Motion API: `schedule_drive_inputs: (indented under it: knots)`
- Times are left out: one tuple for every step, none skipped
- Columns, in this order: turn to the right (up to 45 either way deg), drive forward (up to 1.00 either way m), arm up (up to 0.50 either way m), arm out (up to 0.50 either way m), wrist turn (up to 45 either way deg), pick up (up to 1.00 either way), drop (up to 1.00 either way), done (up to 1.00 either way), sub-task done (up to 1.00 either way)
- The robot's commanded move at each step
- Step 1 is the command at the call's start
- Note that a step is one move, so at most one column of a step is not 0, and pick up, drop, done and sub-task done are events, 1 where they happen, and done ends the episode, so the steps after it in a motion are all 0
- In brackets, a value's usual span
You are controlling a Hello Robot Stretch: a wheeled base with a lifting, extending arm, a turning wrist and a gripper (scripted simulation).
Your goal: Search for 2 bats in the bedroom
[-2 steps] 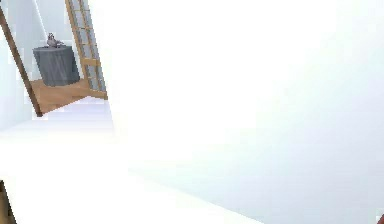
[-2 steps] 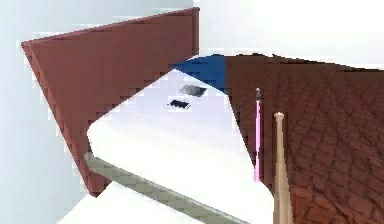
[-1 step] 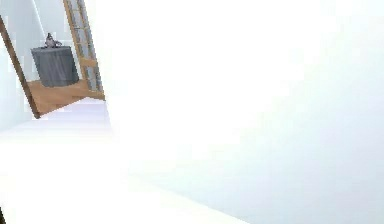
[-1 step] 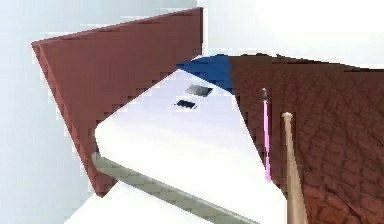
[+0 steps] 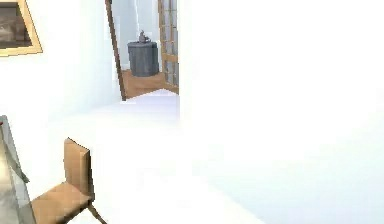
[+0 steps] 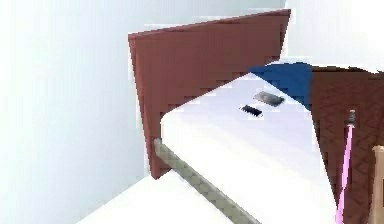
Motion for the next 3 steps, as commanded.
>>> schedule_drive_inputs:
  knots:
    - [0.0,0.35,0.0,0.0,0.0,0.0,0.0,0.0,0.0]
    - [-9.0,0.0,0.0,0.0,0.0,0.0,0.0,0.0,0.0]
    - [0.0,0.95,0.0,0.0,0.0,0.0,0.0,0.0,0.0]
